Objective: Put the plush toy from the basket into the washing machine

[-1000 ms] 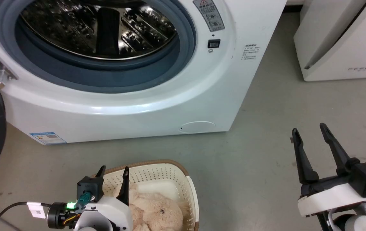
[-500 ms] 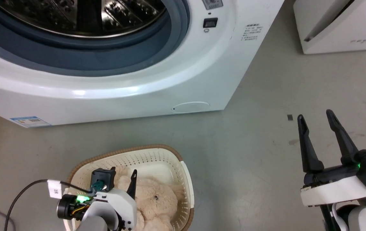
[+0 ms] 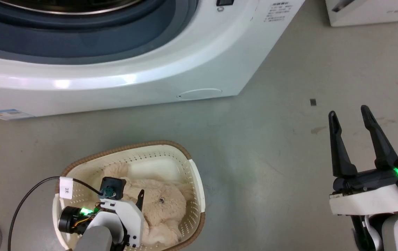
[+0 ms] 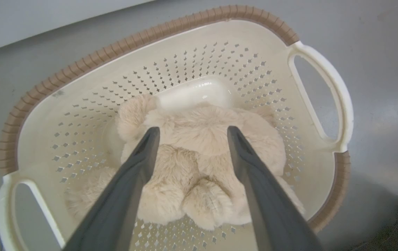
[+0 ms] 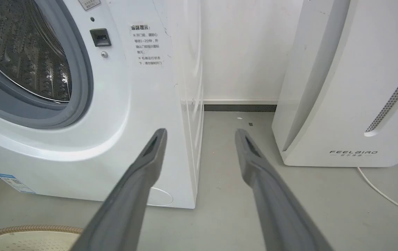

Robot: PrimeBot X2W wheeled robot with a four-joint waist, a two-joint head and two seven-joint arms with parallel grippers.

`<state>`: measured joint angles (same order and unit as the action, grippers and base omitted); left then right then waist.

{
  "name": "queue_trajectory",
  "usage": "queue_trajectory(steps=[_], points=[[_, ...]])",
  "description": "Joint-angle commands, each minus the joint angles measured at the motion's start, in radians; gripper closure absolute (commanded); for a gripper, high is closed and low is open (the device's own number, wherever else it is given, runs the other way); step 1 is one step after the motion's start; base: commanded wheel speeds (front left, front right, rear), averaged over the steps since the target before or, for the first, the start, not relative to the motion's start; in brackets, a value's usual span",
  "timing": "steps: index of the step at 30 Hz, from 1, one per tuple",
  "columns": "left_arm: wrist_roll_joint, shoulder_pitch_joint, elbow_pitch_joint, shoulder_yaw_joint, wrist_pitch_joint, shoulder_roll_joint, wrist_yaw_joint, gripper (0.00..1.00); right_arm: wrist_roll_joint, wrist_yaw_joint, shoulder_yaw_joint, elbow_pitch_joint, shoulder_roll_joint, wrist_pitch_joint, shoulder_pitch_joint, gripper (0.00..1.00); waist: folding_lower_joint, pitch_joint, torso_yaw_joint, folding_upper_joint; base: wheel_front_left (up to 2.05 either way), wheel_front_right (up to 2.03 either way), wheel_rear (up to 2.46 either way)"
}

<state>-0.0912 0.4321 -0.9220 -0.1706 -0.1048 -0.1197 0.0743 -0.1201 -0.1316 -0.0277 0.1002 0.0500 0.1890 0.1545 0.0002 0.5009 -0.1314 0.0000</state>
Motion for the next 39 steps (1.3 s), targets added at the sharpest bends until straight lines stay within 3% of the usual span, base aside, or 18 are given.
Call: queue_trajectory(steps=[1,10,16,24,39], points=[[-0.004,0.032,-0.042,-0.012,0.013,-0.013,0.010,0.00,-0.010,0.001,-0.002,0.008,0.000,0.012,0.025,0.00,-0.0002,0.028,-0.009,0.0000,0.00,0.00,0.00],[0.025,0.090,-0.151,-0.081,0.076,-0.045,0.004,0.00,-0.036,0.001,-0.023,0.033,0.000,0.031,0.056,0.00,-0.0002,0.117,-0.032,0.0000,0.00,0.00,0.00],[0.038,0.138,-0.214,-0.117,0.053,-0.070,-0.029,0.00,-0.042,0.001,-0.027,0.048,0.000,0.043,0.069,0.00,-0.0002,0.184,-0.043,0.0000,0.00,0.00,0.00],[0.031,0.215,-0.288,-0.143,0.021,-0.093,-0.041,0.00,-0.048,0.001,-0.035,0.073,0.000,0.058,0.089,0.00,-0.0002,0.271,-0.051,0.0000,0.00,0.00,0.00],[0.050,0.311,-0.367,-0.221,0.043,-0.133,-0.020,0.00,-0.068,0.001,-0.029,0.116,0.000,0.073,0.126,0.00,-0.0002,0.388,-0.057,0.0000,0.00,0.00,0.00]])
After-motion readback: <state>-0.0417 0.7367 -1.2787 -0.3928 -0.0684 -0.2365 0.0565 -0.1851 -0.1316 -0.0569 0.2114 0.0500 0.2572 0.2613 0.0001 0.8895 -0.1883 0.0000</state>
